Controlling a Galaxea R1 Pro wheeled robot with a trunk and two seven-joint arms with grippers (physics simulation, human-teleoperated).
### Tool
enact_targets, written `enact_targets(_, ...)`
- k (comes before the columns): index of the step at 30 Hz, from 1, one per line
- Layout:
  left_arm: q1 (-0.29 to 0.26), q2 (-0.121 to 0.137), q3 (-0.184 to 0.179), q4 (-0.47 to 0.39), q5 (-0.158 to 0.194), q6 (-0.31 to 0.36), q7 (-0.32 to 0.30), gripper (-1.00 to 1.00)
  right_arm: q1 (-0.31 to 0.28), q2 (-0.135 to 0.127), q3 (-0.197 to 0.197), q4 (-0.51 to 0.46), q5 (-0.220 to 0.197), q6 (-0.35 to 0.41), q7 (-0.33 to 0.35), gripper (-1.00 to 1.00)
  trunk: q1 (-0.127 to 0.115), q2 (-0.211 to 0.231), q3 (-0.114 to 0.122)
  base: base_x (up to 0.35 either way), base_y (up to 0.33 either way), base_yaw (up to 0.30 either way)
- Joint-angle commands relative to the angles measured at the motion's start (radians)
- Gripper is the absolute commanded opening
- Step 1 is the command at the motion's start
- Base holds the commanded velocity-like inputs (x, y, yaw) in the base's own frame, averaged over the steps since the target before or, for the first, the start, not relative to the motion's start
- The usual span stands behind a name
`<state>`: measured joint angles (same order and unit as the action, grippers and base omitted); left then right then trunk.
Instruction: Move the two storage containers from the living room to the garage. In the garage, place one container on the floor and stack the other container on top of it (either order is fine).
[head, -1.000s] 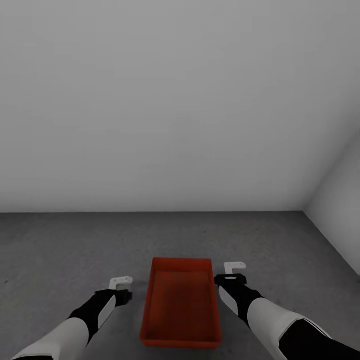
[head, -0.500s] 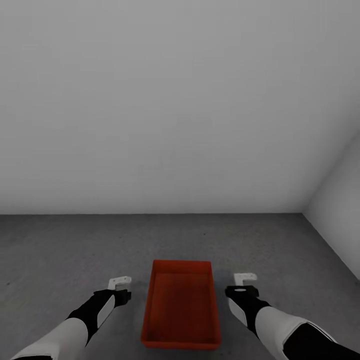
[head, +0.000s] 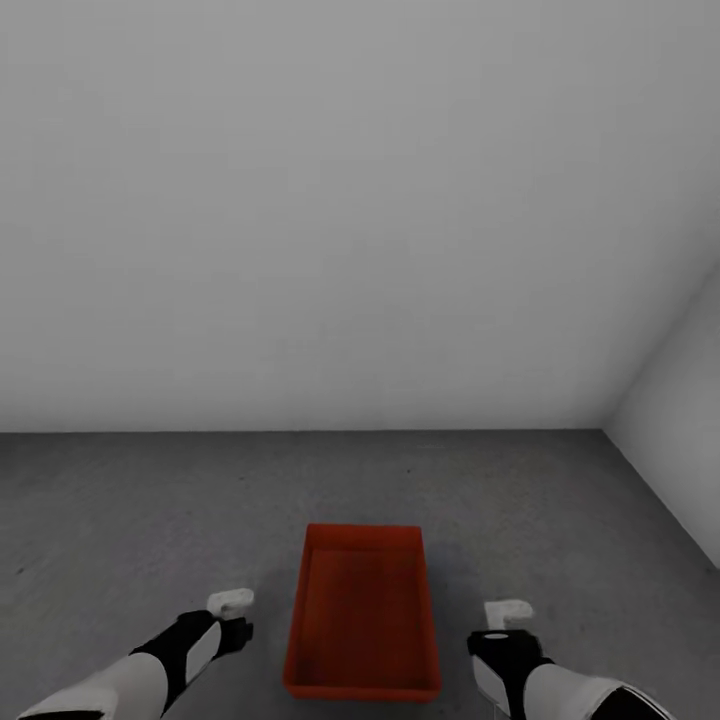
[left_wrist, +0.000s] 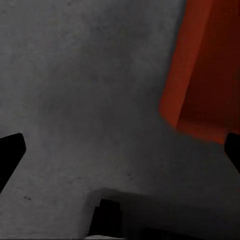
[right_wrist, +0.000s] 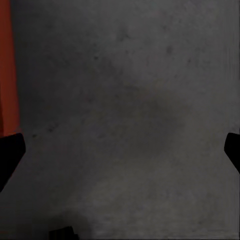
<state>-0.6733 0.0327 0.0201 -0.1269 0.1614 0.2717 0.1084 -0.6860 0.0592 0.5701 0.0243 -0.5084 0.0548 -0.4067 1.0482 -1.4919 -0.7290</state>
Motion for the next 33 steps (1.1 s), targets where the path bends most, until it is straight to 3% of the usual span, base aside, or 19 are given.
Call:
enact_targets(1,0.000,0.000,0.001,0.032,0.011,-0.020,0.004,1.00,0.029,0.002,0.012,0.002,-0.001,-0.004,-0.003,1.00,-0.004,0.007,0.003,0.000,0.000,0.000)
enact_targets(5,0.005,0.002,0.000,0.107,0.014,-0.086,0.005,1.00,0.118,0.009,0.013,0.004,-0.004,-0.044,-0.003,1.00,-0.019,0.035,0.015,0.000,0.000,0.000)
enact_targets(12,0.066,0.009,0.000,0.125,0.015,-0.114,0.005,1.00,0.237,0.013,0.012,0.005,-0.008,-0.123,-0.004,1.00,-0.046,0.084,0.044,0.000,0.000,0.000)
enact_targets(20,0.114,0.012,-0.001,0.126,0.015,-0.119,0.005,1.00,0.289,0.013,0.011,0.005,-0.010,-0.171,-0.003,1.00,-0.046,0.084,0.056,0.000,0.000,-0.001)
enact_targets(33,0.115,0.013,0.000,0.125,0.013,-0.120,0.005,1.00,0.369,0.015,0.011,0.004,-0.010,-0.183,-0.001,1.00,-0.046,0.084,0.076,0.000,0.000,-0.059)
